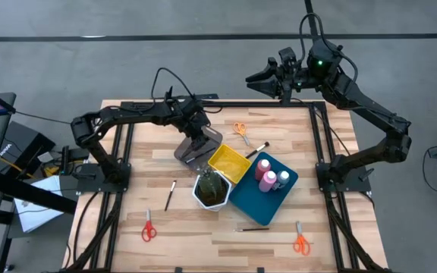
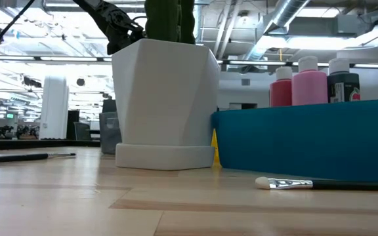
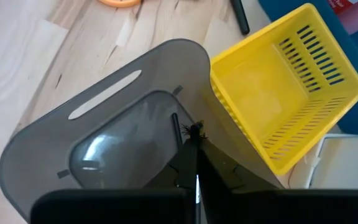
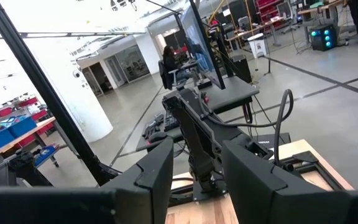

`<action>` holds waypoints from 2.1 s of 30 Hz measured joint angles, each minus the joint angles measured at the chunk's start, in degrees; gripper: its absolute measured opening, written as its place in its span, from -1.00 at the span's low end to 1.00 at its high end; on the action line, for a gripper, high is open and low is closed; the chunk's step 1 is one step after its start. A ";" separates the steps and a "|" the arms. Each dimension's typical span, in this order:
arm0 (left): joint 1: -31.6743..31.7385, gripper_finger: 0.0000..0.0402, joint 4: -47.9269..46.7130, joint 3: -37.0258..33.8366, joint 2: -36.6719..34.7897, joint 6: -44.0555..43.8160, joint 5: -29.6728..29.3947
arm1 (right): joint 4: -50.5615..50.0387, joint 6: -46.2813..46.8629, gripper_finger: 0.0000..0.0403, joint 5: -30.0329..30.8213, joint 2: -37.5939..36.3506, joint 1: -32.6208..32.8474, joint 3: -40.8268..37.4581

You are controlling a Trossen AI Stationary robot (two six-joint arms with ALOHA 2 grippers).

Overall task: Pick & Place Paint Supplies
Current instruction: Put the makeup brush into the black bin, then put the left makeup brush into the black bin

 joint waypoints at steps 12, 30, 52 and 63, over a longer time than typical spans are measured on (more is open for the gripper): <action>0.00 -0.98 0.06 0.00 0.00 0.00 0.04 | 0.02 -0.15 -0.34 -0.04 0.02 0.00 -0.02; 0.00 -0.54 1.31 0.00 -0.20 -0.24 0.22 | 0.02 -0.60 -0.34 -0.13 0.02 0.00 0.00; -3.85 -0.54 -21.48 -0.02 -20.91 -32.52 -14.61 | 1.05 -1.90 -0.34 -2.15 0.04 0.42 0.00; -13.94 -0.54 -29.36 -0.02 -21.77 -55.52 -19.42 | 2.32 -1.92 -0.34 -7.05 0.04 0.42 -0.02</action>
